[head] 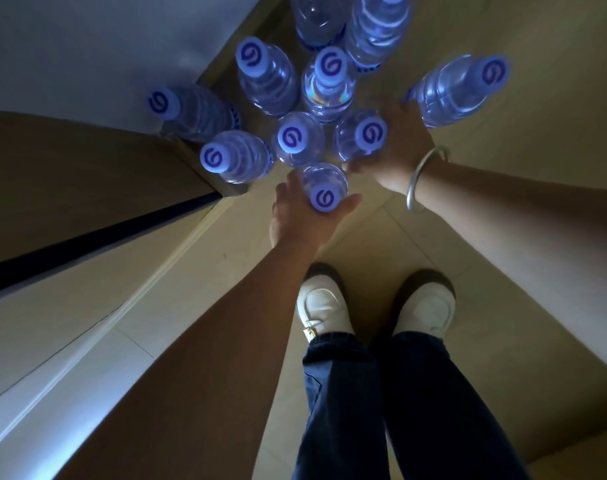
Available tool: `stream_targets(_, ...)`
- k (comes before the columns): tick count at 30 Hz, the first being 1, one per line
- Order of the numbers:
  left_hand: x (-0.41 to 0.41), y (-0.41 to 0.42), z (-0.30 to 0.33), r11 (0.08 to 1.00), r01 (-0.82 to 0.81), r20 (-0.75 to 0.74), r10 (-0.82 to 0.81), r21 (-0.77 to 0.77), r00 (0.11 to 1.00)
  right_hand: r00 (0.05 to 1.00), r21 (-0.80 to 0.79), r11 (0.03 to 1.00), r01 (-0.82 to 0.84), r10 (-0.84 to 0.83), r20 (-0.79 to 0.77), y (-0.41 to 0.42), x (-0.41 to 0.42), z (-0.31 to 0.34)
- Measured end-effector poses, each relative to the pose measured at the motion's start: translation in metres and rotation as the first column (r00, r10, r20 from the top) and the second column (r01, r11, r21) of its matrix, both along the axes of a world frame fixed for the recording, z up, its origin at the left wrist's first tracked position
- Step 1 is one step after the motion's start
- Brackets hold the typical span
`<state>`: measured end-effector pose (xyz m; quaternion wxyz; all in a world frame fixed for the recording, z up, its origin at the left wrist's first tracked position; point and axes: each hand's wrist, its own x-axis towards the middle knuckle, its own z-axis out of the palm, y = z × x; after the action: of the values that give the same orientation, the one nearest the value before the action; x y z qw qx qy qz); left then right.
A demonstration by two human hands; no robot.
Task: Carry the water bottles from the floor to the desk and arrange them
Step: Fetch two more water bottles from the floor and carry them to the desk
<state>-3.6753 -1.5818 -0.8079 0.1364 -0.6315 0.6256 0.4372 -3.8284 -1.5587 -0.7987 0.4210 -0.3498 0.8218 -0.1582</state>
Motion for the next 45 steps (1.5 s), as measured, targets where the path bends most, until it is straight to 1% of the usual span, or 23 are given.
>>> stream_targets(2,0.002,0.004,-0.003,0.998,-0.022,-0.009,0.022,-0.057,1.0,1.0,-0.012,1.0,-0.024,0.024,-0.007,-0.002,-0.002,-0.006)
stream_targets(5,0.005,0.005,-0.005,0.995,-0.002,-0.008,0.001,-0.102,1.0,0.999,-0.062,0.998,0.016,-0.014,0.028,-0.002,-0.004,-0.007)
stream_targets(7,0.007,0.002,-0.003,0.995,0.024,-0.025,-0.026,-0.097,0.999,0.999,-0.038,0.999,-0.032,0.032,-0.018,0.003,-0.006,-0.005)
stream_targets(9,0.012,-0.002,0.003,0.995,0.076,-0.045,-0.079,-0.071,0.996,0.993,0.013,0.995,-0.102,0.103,-0.064,0.011,-0.007,0.001)
stream_targets(13,0.026,0.0,0.025,0.971,0.236,-0.043,-0.238,-0.044,0.97,0.992,0.061,0.994,-0.088,0.093,-0.088,0.041,-0.006,0.029)
stream_targets(15,0.034,0.006,0.04,0.972,0.231,-0.029,-0.232,-0.035,0.972,0.99,0.073,0.993,-0.093,0.1,-0.101,0.06,-0.003,0.048)
stream_targets(19,0.054,0.025,0.086,0.992,0.128,-0.016,-0.128,-0.014,0.992,0.989,0.059,0.995,-0.084,0.091,-0.12,0.092,0.006,0.094)
stream_targets(24,0.076,0.049,0.168,0.998,0.061,-0.033,-0.06,0.033,0.998,0.984,-0.02,0.993,-0.118,0.114,-0.14,0.106,0.022,0.167)
stream_targets(26,0.082,0.058,0.212,0.999,0.023,-0.062,-0.021,0.034,0.998,0.982,-0.077,0.988,-0.133,0.121,-0.147,0.105,0.032,0.209)
stream_targets(30,0.089,0.083,0.316,0.999,-0.041,-0.144,0.04,-0.008,0.989,0.966,-0.229,0.941,-0.248,0.225,-0.124,0.105,0.055,0.308)
stream_targets(32,0.095,0.098,0.369,0.996,-0.076,-0.181,0.067,-0.04,0.981,0.946,-0.313,0.893,-0.323,0.298,-0.124,0.106,0.064,0.357)
stream_targets(34,0.102,0.115,0.421,0.99,-0.115,-0.18,0.099,-0.083,0.979,0.927,-0.359,0.855,-0.374,0.36,-0.11,0.108,0.072,0.407)
stream_targets(37,0.116,0.143,0.49,0.961,-0.241,-0.186,0.215,-0.133,0.959,0.892,-0.469,0.766,-0.44,0.433,-0.13,0.112,0.085,0.475)
stream_targets(40,0.137,0.17,0.544,0.927,-0.346,-0.201,0.315,-0.145,0.928,0.847,-0.501,0.696,-0.515,0.504,-0.17,0.118,0.104,0.532)
stream_targets(43,0.167,0.194,0.588,0.87,-0.459,-0.209,0.422,-0.181,0.882,0.786,-0.549,0.596,-0.586,0.583,-0.206,0.125,0.129,0.58)
stream_targets(45,0.19,0.21,0.614,0.811,-0.546,-0.209,0.508,-0.212,0.836,0.761,-0.567,0.559,-0.605,0.615,-0.205,0.132,0.151,0.609)
